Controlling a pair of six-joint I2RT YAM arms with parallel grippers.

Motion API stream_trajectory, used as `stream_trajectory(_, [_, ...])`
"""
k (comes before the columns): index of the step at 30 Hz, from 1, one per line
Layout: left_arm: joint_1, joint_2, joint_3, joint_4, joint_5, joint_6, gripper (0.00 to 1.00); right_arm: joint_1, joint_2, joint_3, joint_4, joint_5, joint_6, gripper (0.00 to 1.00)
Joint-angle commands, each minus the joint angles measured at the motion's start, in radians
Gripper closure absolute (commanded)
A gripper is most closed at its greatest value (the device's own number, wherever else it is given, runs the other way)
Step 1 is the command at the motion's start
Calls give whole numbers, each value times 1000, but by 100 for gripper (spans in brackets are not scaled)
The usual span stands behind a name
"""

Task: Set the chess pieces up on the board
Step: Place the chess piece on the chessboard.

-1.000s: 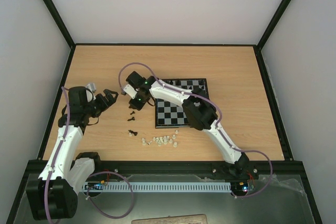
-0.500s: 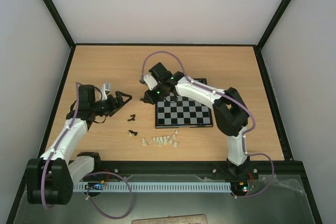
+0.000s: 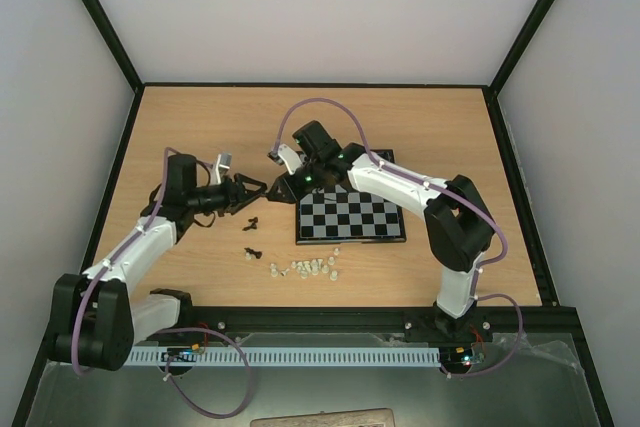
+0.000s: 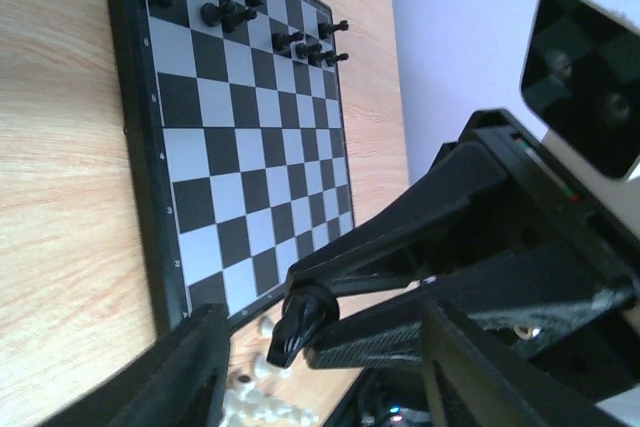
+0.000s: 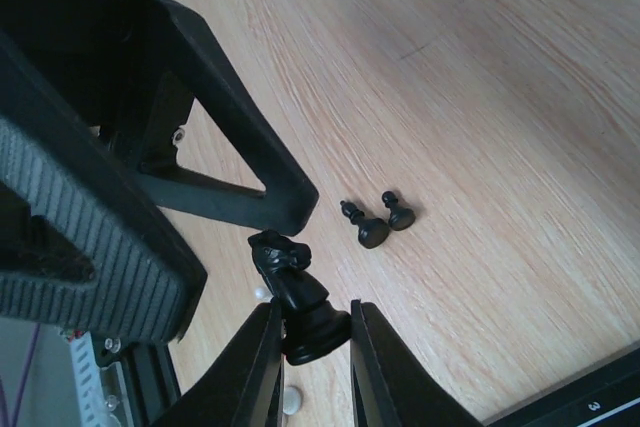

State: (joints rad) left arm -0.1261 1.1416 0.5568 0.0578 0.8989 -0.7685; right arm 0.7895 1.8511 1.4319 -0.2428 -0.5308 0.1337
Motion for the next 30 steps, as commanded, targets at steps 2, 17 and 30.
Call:
stream_trajectory(2, [-6,16,20,48,31,-18,54,-5,-30,-14,18,-54,9,83])
stream_trajectory(17, [-19,49,28,42,26,-11,98,-16,-33,-6,34,-60,18,83])
stream_trajectory(30, [-82,177,246,-162,-100,122,98,-50,-84,12,-42,40,64,50])
